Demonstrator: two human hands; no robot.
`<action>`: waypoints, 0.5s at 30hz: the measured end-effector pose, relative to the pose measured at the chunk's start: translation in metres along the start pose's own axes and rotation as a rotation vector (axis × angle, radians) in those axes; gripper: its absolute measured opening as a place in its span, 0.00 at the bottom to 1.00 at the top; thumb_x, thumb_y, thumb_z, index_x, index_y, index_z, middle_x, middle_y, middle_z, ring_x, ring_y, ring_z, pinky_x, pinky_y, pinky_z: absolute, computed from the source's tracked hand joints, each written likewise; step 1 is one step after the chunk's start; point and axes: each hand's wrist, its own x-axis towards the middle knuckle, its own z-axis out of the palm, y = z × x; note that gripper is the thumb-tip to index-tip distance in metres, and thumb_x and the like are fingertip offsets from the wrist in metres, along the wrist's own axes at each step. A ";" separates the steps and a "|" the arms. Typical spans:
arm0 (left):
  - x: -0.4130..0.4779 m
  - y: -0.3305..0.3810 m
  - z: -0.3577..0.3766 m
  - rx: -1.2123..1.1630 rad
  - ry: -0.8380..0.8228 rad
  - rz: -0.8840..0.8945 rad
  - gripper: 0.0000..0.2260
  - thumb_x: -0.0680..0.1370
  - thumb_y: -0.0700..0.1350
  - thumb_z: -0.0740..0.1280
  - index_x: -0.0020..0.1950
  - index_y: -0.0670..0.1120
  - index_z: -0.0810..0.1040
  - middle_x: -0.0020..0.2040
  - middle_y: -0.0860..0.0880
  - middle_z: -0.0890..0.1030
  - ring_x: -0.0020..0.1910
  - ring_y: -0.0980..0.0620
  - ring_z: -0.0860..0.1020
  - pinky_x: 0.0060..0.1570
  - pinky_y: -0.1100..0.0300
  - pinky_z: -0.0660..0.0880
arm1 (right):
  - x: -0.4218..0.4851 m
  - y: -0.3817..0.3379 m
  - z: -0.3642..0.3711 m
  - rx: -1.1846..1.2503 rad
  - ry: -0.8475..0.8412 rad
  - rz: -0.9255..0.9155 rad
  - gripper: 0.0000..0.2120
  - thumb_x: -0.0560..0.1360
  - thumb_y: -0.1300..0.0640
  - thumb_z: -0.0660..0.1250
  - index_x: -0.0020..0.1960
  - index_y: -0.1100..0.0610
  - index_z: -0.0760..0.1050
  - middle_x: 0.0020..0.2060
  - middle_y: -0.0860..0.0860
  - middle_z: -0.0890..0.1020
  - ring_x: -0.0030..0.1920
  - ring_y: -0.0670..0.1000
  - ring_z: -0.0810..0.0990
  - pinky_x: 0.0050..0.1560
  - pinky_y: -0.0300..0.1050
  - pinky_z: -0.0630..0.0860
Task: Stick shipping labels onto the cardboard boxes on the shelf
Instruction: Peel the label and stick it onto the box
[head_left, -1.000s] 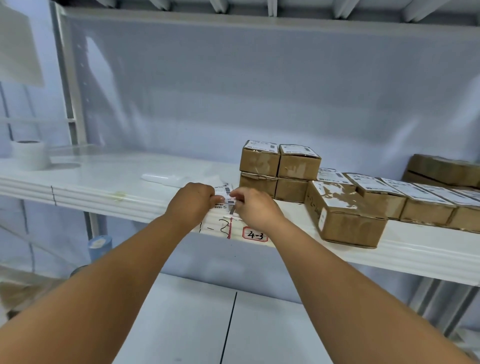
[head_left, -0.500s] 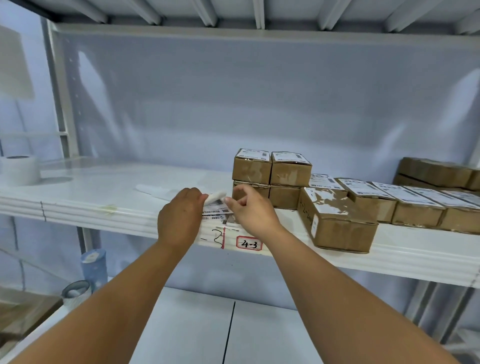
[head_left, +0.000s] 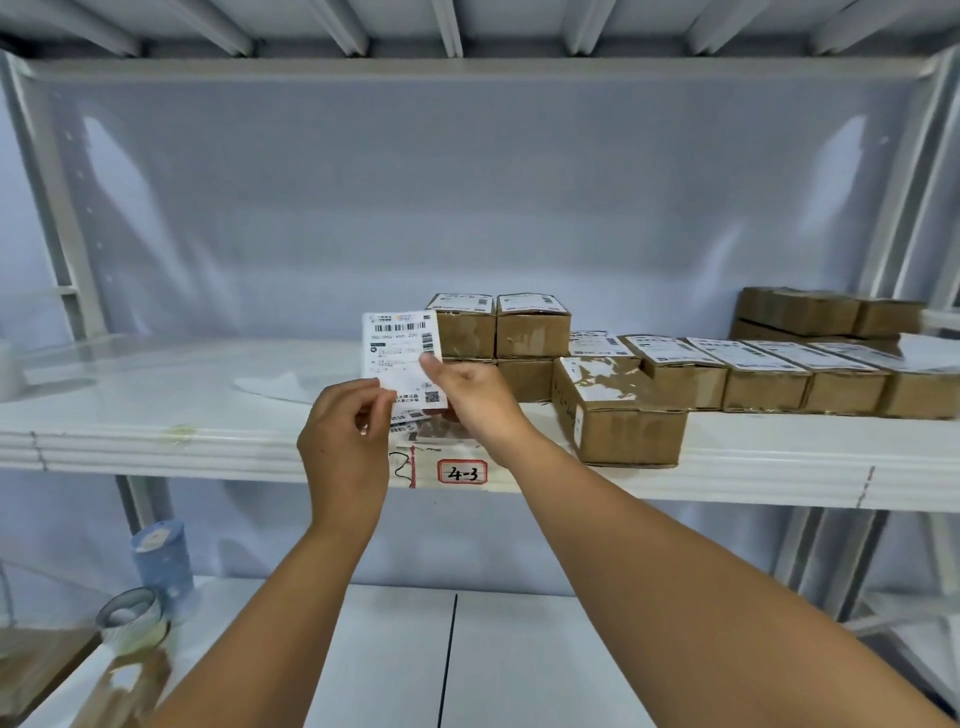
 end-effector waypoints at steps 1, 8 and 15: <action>-0.003 0.002 0.001 -0.032 -0.018 -0.007 0.04 0.75 0.35 0.68 0.47 0.41 0.82 0.48 0.49 0.80 0.43 0.60 0.76 0.45 0.81 0.66 | -0.003 -0.001 0.001 0.029 -0.010 -0.003 0.20 0.77 0.47 0.66 0.53 0.65 0.78 0.39 0.55 0.81 0.37 0.53 0.80 0.43 0.54 0.81; -0.006 0.033 0.003 -0.335 -0.027 -0.317 0.19 0.76 0.37 0.65 0.63 0.52 0.69 0.60 0.53 0.74 0.50 0.52 0.78 0.47 0.61 0.74 | -0.029 -0.003 0.009 0.189 0.052 -0.006 0.09 0.78 0.62 0.61 0.52 0.52 0.77 0.47 0.50 0.83 0.46 0.56 0.83 0.49 0.56 0.81; 0.001 0.061 0.003 -0.472 -0.202 -0.433 0.08 0.76 0.35 0.64 0.52 0.45 0.77 0.43 0.50 0.84 0.35 0.59 0.81 0.37 0.63 0.76 | -0.049 -0.020 -0.025 0.058 0.206 -0.136 0.08 0.78 0.59 0.62 0.55 0.52 0.77 0.53 0.48 0.83 0.46 0.48 0.81 0.40 0.39 0.79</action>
